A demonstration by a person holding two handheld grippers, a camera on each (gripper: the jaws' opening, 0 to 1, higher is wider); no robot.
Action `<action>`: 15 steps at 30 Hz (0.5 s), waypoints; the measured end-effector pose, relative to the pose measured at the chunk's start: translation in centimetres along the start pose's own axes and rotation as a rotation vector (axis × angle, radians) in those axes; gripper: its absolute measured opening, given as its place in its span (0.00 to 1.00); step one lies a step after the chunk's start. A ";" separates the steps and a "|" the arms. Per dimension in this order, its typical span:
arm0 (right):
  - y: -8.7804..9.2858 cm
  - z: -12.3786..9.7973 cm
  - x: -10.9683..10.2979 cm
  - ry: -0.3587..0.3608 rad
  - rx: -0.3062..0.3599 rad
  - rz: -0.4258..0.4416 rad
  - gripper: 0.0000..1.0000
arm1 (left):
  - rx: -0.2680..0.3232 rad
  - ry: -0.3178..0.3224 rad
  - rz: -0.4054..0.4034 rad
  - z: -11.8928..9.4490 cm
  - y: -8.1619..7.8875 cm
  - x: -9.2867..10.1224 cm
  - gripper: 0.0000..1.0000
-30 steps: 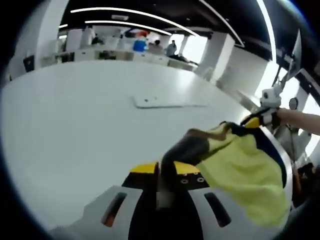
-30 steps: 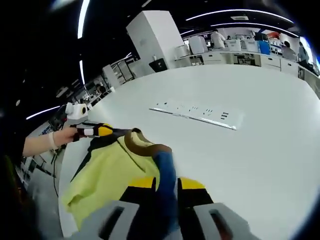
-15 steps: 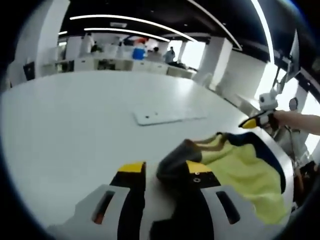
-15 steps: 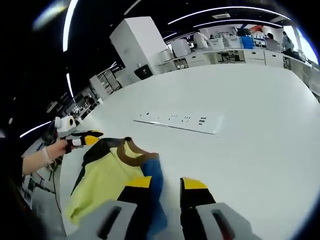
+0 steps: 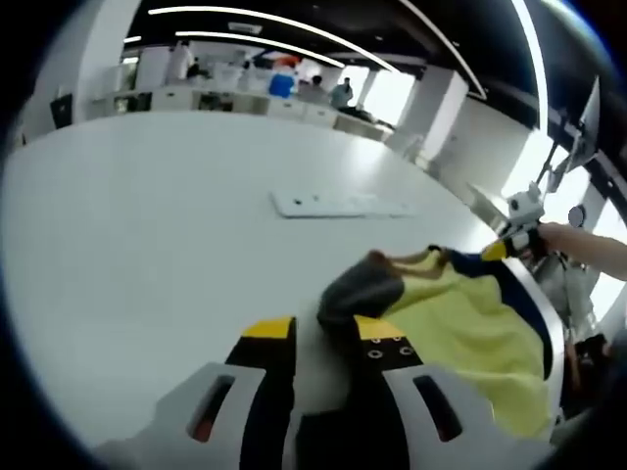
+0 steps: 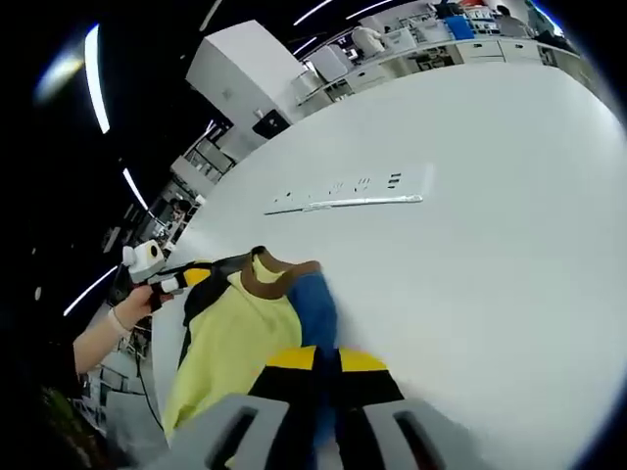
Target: Fold the garment on the visible template until the final outline fits inside the template.
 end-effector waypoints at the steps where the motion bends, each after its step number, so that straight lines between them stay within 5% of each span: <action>1: -0.1 0.0 0.0 0.001 0.000 0.001 0.00 | -0.003 -0.003 -0.009 0.0 0.1 0.0 0.15; 5: -0.4 0.2 0.0 0.008 0.010 -0.023 0.00 | -0.007 -0.008 -0.034 0.0 0.2 -0.3 0.00; 15: -0.8 0.3 1.1 0.081 0.027 -0.089 0.00 | 0.016 -0.065 -0.030 0.6 -0.2 -0.8 0.00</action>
Point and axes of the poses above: the point that each gripper's makers call its tool centre point, and the gripper's own axes: z roughly forward along the fingers, x roughly to its right, y roughly out of its underside, the point moved 8 cm from there along -z, roughly backward along the fingers, and after that the axes turned 15 degrees about x, right-handed, at the moved point
